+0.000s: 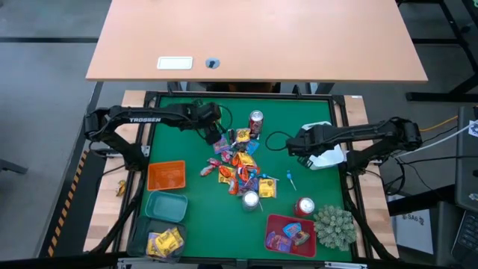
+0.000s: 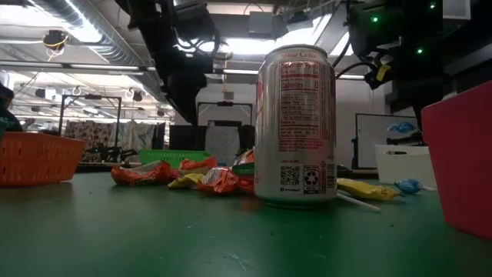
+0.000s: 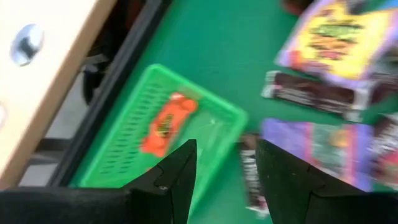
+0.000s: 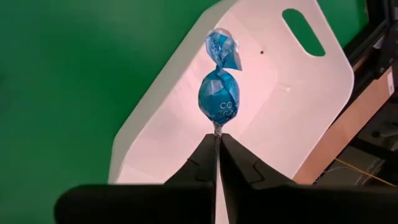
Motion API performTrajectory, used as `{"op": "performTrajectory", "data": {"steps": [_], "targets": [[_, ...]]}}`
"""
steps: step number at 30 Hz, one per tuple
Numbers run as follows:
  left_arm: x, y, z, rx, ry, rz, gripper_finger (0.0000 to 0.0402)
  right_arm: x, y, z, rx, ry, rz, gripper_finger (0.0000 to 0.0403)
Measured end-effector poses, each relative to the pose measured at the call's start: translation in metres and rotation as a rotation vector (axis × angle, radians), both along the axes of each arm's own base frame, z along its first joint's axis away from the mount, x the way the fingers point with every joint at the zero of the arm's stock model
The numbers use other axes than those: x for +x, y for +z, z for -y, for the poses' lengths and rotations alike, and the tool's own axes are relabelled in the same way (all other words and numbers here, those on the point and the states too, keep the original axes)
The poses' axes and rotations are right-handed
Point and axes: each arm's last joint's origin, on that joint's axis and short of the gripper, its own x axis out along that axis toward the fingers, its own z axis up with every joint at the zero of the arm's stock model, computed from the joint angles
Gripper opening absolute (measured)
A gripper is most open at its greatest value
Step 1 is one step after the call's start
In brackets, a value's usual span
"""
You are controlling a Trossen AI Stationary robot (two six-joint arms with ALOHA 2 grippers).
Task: Sort candy
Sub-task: Put the blue lollipop candy into the white bin, then put the orange chocolate into the green bin
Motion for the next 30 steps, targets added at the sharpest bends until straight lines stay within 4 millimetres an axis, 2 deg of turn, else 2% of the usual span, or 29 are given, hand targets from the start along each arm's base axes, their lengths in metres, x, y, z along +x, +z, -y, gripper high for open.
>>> {"op": "performTrajectory", "data": {"steps": [3,7,12,16,23,27,30], "targets": [[0.005,-0.001,0.014,-0.071,-0.036,0.039,0.0153,0.000,0.000,0.000,0.007,-0.001,0.001,0.0019],[0.009,-0.001,0.033,-0.179,-0.073,0.075,0.0153,0.000,0.000,0.000,0.005,-0.009,0.003,0.0066],[0.004,-0.006,0.058,-0.323,-0.060,0.013,0.0153,0.000,0.000,0.000,0.005,-0.009,0.004,0.0135],[-0.002,-0.010,0.080,-0.402,-0.032,-0.059,0.0153,0.000,0.000,0.000,0.005,-0.010,0.007,0.0170],[-0.004,-0.010,0.117,-0.427,-0.037,-0.064,0.0153,0.001,0.000,0.000,0.005,-0.010,0.011,0.0190],[-0.005,-0.012,0.132,-0.406,-0.031,-0.046,0.0153,0.001,0.000,0.000,0.005,-0.010,0.011,0.0190],[-0.009,-0.021,0.139,-0.401,-0.015,-0.042,0.0153,0.001,0.000,0.000,0.005,-0.011,0.011,0.0190]]}}
